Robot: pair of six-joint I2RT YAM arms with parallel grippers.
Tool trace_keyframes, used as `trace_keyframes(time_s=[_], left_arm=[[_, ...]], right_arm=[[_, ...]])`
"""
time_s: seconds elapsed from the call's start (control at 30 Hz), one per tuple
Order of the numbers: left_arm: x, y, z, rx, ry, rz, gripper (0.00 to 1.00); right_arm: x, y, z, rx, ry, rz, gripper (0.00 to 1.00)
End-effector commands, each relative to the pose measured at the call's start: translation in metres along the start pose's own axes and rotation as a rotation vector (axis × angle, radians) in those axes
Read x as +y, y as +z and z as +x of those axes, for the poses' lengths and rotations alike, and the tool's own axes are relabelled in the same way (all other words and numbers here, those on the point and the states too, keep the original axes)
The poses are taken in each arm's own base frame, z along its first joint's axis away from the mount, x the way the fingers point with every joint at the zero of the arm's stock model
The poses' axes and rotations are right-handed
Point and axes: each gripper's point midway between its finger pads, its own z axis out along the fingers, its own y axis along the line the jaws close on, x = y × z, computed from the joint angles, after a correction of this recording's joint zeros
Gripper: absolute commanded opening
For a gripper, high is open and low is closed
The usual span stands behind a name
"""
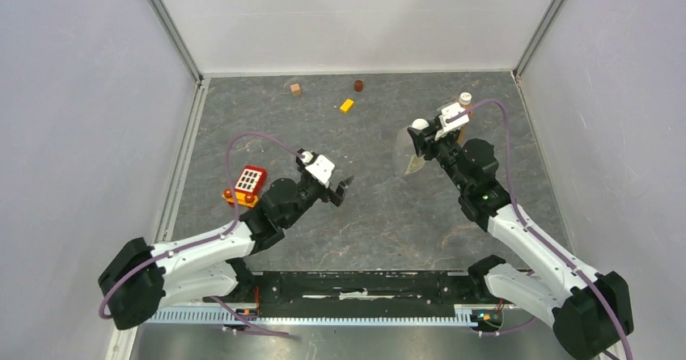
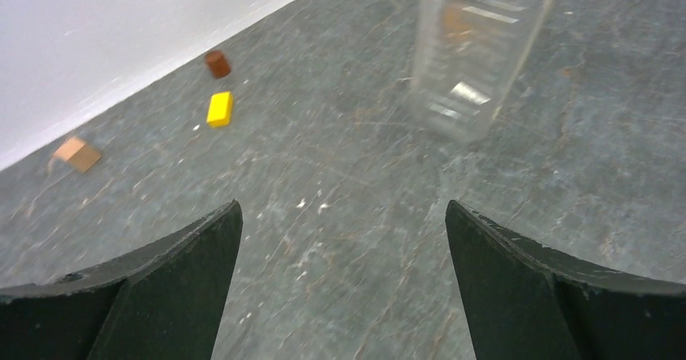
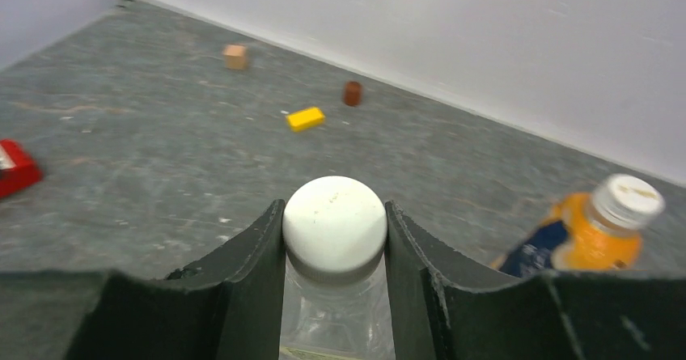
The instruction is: Screw on the bottle caps
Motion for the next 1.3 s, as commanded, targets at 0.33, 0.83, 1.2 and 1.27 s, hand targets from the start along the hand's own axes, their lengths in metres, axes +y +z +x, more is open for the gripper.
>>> trace_keyframes(time_s=[0.33,0.83,1.2,1.27], left_arm=[[0.065,-0.052,0.039,0.186,-0.053,-0.161,1.0],[0.072,-0.068,0.036,0.203,-0.019,-0.18,1.0],[0.088,-0.085,0.017,0.2,0.034,-0.235,1.0],[0.095,-0.092,0.006,0.186,0.062,-0.263,1.0]], right_arm=[[-0.083,-0.009,0.034,0.044,-0.024,0.345,0.07],[-0.088,-0.009,0.05,0.109,0.036,0.339,0.65],[-0.095,-0.021,0.011,0.051,0.01,0.37,0.98],[-0.098,-0.031,-0.003,0.029,-0.017,0.386,0.98]])
